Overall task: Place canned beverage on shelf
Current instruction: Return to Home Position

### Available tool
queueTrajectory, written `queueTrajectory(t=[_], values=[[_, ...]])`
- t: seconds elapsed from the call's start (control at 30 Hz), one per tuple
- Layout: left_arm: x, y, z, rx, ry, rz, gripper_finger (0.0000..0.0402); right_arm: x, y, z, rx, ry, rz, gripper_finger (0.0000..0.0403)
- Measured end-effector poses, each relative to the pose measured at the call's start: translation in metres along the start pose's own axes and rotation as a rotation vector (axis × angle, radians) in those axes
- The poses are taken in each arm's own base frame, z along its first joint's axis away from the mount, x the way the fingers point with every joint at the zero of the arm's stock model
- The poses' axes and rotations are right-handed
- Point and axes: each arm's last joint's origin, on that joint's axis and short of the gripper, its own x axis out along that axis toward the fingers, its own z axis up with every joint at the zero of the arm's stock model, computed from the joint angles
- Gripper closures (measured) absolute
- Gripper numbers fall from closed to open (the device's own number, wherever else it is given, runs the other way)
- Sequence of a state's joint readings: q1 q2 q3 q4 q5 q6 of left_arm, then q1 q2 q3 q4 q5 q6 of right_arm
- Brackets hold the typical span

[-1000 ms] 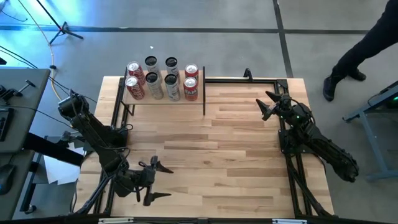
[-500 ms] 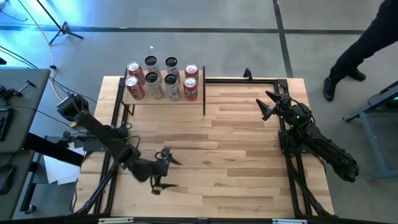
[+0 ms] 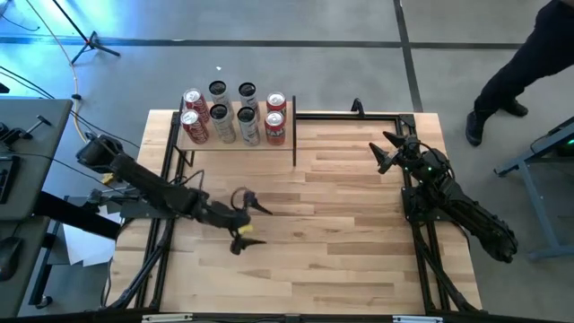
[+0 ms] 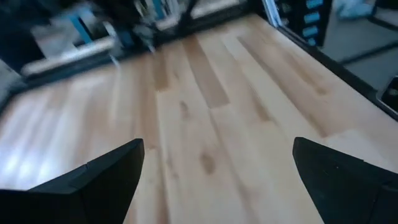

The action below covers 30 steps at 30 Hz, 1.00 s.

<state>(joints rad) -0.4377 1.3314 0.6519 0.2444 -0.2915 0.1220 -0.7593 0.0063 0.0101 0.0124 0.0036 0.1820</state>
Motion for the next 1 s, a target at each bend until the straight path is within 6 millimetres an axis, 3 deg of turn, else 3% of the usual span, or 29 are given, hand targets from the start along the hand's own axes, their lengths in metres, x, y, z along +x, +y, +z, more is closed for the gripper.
queueTrajectory(t=[0.17, 0.47, 0.67, 1.0], values=[[-0.014, 0.015, -0.02, 0.027, -0.078, 0.051, 0.0014, 0.0, 0.0, 0.0, 0.0, 0.0, 0.0, 0.0044], [-0.058, 0.039, -0.057, -0.023, -0.136, 0.137, 0.0014, 0.0, 0.0, 0.0, 0.0, 0.0, 0.0, 0.0044], [-0.081, 0.046, -0.09, -0.05, -0.195, 0.137, 0.0014, 0.0, 0.0, 0.0, 0.0, 0.0, 0.0, 0.0044], [-0.108, 0.059, -0.12, -0.059, -0.312, 0.208, 0.0014, 0.0, 0.0, 0.0, 0.0, 0.0, 0.0, 0.0044]])
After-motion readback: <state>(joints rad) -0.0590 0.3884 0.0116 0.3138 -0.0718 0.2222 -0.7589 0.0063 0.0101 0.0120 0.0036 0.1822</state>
